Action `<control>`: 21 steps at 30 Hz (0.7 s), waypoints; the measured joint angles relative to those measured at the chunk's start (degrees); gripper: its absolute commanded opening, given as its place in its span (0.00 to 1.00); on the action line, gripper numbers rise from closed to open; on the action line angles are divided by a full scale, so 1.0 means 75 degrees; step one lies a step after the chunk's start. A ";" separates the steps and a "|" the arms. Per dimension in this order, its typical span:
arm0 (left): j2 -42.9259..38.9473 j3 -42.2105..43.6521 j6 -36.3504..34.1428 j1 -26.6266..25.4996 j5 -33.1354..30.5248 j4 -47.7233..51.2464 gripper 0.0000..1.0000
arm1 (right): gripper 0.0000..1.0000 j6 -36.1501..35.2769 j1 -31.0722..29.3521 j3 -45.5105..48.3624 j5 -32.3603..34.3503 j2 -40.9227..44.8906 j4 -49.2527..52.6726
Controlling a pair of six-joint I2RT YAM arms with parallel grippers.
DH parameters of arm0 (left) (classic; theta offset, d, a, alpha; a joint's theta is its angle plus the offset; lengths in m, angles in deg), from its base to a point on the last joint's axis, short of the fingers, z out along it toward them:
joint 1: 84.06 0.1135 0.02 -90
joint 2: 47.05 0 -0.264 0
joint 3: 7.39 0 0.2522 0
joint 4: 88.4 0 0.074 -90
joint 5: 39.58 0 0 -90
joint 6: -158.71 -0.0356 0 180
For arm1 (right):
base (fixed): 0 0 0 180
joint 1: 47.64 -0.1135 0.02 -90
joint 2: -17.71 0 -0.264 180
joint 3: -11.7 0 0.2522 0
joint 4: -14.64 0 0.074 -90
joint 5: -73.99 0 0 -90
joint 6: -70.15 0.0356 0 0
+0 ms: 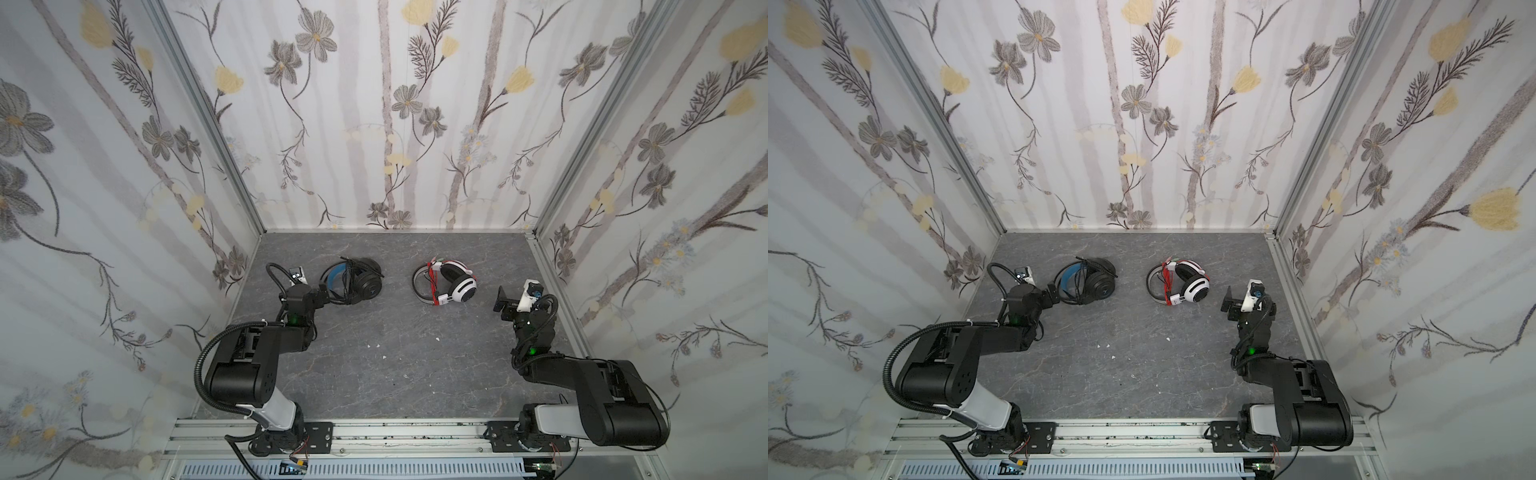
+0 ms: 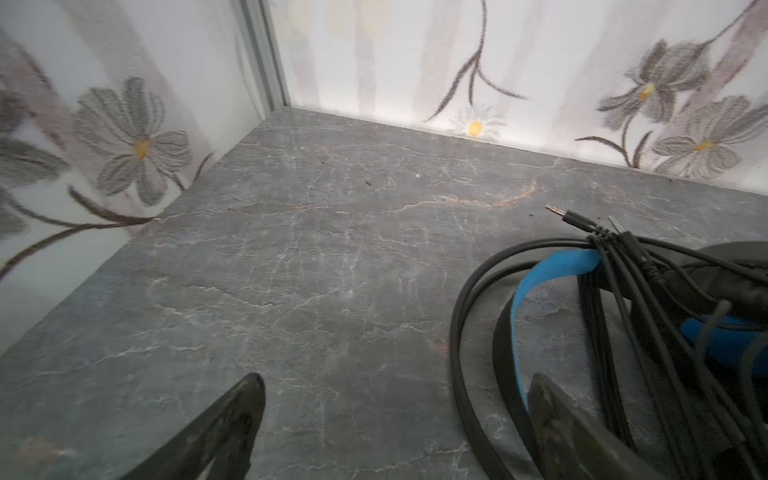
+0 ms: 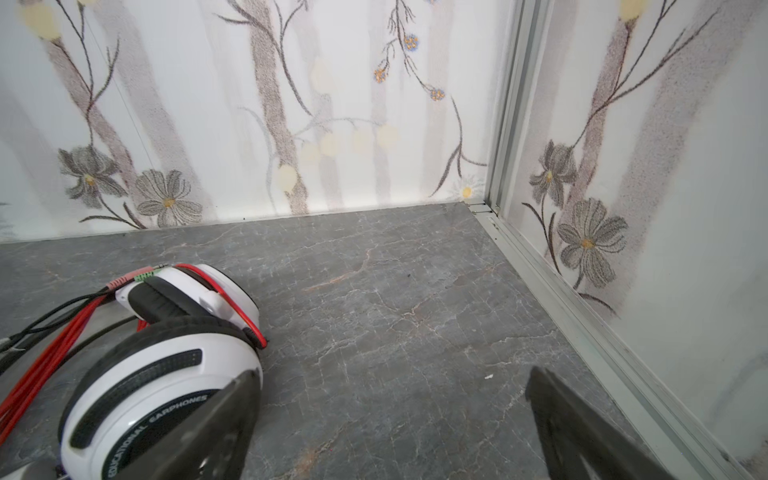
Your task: Wrap the headphones
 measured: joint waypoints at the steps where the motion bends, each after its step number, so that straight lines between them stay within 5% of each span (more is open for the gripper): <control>1: 0.0020 0.0052 0.0017 -0.0029 0.0009 -0.0160 1.00 | 1.00 -0.0003 -0.0003 0.0000 0.0003 0.0000 -0.0157; 15: -0.2681 0.0437 0.0111 -0.0032 -0.0050 0.1676 1.00 | 1.00 -0.0090 -0.0038 0.0023 0.0006 -0.0003 -0.0641; 21: -0.2381 0.1317 -0.0192 -0.0006 -0.0105 0.1241 1.00 | 1.00 -0.0090 -0.0038 0.0035 0.0006 -0.0003 -0.0653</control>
